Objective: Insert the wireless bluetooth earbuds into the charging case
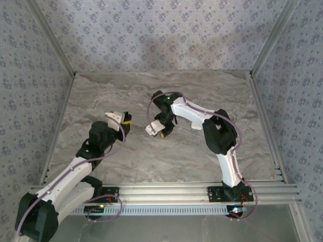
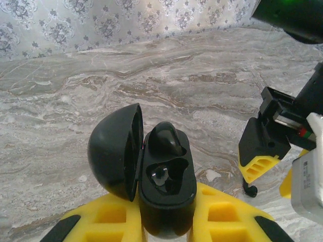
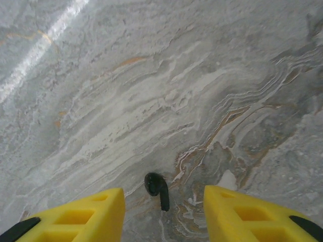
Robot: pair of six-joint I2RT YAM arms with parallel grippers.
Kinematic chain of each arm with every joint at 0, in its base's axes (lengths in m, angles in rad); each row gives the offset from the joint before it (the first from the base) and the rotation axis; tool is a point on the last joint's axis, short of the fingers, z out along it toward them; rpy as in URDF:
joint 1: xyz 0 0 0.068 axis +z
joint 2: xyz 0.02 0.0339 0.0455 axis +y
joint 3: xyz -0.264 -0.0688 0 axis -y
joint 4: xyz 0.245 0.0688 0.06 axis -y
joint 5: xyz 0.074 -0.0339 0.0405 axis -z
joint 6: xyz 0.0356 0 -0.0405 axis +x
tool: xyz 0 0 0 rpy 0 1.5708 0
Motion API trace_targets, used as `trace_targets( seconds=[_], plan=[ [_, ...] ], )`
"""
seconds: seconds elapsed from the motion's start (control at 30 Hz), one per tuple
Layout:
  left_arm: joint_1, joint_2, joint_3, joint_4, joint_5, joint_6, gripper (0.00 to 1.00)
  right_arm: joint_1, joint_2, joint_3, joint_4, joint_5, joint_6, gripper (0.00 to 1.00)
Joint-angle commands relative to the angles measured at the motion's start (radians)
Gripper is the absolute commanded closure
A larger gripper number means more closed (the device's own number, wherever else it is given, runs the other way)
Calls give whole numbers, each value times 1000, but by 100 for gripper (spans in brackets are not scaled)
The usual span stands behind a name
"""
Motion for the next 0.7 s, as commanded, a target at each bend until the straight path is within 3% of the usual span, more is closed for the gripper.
trace_targets(
  seconds=[0.0,0.67],
  plan=[
    [10,-10,-15,25,-7,-13,94,-12,27,7,-17,24,-46,55],
    [23,13,-25,60,8,-21,93,-34,121,9,25,26,-49,67]
  ],
)
